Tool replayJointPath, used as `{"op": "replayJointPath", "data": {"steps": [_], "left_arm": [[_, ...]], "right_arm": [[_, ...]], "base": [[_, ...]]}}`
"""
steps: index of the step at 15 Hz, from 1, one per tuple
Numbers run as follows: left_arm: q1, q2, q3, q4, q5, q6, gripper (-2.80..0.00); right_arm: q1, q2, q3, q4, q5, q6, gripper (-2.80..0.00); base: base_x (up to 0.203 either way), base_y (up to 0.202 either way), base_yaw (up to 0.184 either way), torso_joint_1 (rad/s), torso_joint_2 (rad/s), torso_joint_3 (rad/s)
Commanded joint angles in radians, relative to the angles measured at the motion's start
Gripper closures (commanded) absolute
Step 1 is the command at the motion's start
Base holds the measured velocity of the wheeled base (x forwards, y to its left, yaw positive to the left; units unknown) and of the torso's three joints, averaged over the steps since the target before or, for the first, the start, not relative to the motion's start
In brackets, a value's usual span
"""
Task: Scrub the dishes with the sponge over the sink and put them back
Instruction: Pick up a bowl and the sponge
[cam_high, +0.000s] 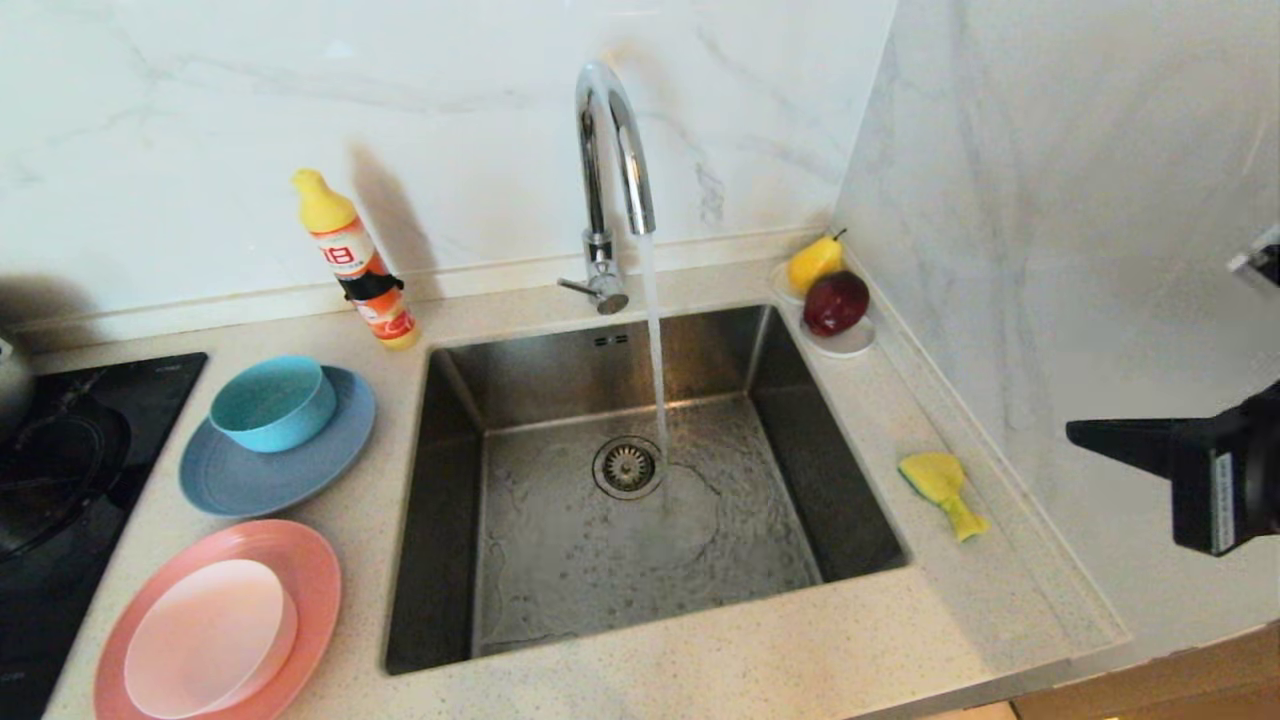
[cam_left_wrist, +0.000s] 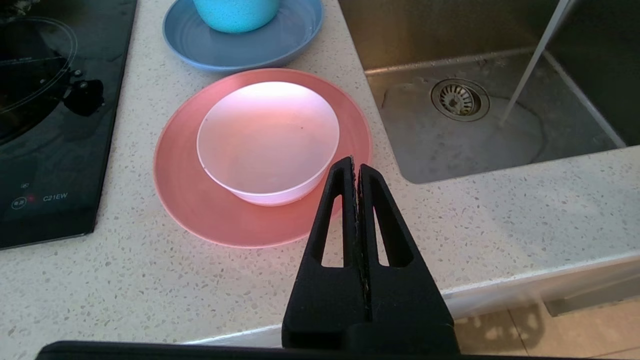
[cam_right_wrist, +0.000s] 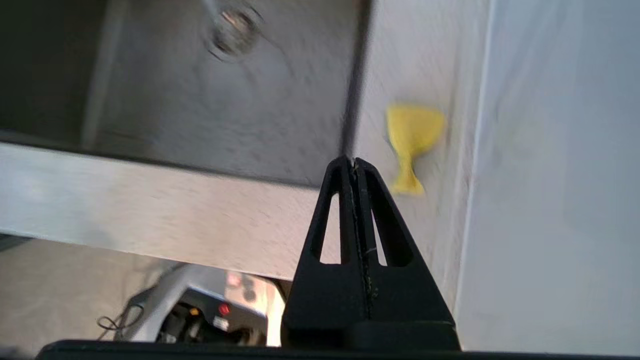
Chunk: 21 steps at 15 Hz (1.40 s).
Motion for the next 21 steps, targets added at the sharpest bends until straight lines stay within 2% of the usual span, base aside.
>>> {"op": "replayJointPath", "data": {"steps": [1,3,7,12,14,15,21], "left_arm": [[0.000,0.000,0.015,-0.001,0.000,0.000,0.00],[0.000,0.000,0.015,-0.001,0.000,0.000,0.00],[0.000,0.000,0.015,-0.001,0.000,0.000,0.00],[0.000,0.000,0.015,-0.001,0.000,0.000,0.00],[0.000,0.000,0.015,-0.001,0.000,0.000,0.00],[0.000,0.000,0.015,-0.001,0.000,0.000,0.00],[0.000,0.000,0.015,-0.001,0.000,0.000,0.00]], "right_arm": [[0.011,0.072,0.032,0.002,-0.055,0.033,0.00],[0.019,0.109,0.085,0.002,-0.092,0.088,0.00],[0.045,0.126,0.167,0.002,-0.123,0.144,0.00],[0.048,0.134,0.280,-0.001,-0.121,0.208,0.00],[0.054,0.160,0.308,-0.050,-0.123,0.249,0.00],[0.056,0.168,0.316,-0.055,-0.124,0.252,-2.80],[0.126,0.200,0.364,-0.072,-0.119,0.291,-2.80]], "base": [[0.000,0.000,0.000,0.000,0.00,0.000],[0.000,0.000,0.000,0.000,0.00,0.000],[0.000,0.000,0.000,0.000,0.00,0.000],[0.000,0.000,0.000,0.000,0.00,0.000],[0.000,0.000,0.000,0.000,0.00,0.000],[0.000,0.000,0.000,0.000,0.00,0.000],[0.000,0.000,0.000,0.000,0.00,0.000]]}}
